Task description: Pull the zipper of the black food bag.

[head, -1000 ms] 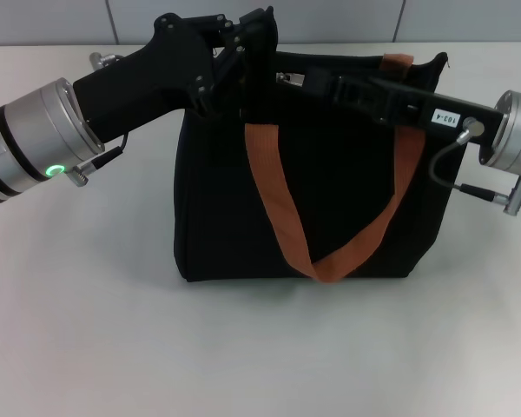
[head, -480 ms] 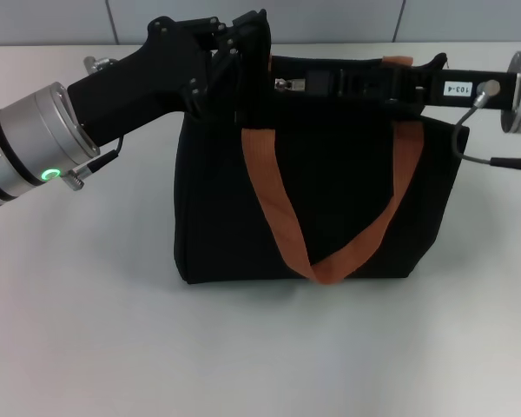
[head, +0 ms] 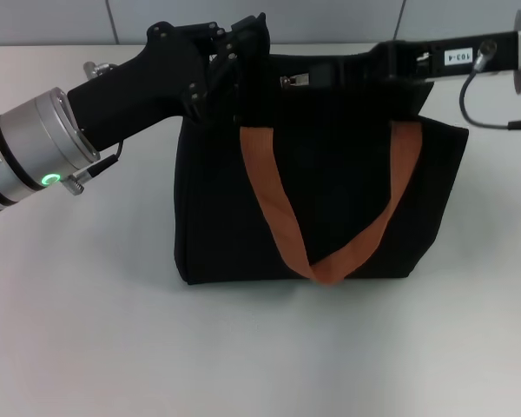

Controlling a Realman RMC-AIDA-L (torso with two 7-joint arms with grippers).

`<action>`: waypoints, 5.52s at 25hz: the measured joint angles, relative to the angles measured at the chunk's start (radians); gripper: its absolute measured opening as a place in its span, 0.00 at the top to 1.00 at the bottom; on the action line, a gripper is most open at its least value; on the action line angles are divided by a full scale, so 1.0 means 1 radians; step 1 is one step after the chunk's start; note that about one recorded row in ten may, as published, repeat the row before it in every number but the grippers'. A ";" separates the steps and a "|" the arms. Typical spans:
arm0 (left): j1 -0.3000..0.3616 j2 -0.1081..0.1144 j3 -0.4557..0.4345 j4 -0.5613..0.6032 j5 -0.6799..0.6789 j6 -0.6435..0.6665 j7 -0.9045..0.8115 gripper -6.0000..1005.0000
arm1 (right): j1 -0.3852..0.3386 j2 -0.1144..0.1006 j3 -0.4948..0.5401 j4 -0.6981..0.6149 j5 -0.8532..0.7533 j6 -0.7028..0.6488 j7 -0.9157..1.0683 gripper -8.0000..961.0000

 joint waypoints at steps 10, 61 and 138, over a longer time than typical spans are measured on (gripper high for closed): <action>0.001 0.000 0.000 -0.012 -0.001 0.000 0.000 0.97 | 0.106 -0.017 -0.006 -0.013 -0.103 -0.019 0.148 0.99; 0.010 0.001 0.000 -0.008 -0.026 0.018 0.000 0.97 | 0.023 -0.012 0.062 -0.340 -0.421 -0.081 0.358 0.99; 0.284 0.152 0.053 0.244 0.123 0.340 -0.285 0.58 | -0.319 0.052 0.215 0.481 -0.023 -0.201 -1.530 0.16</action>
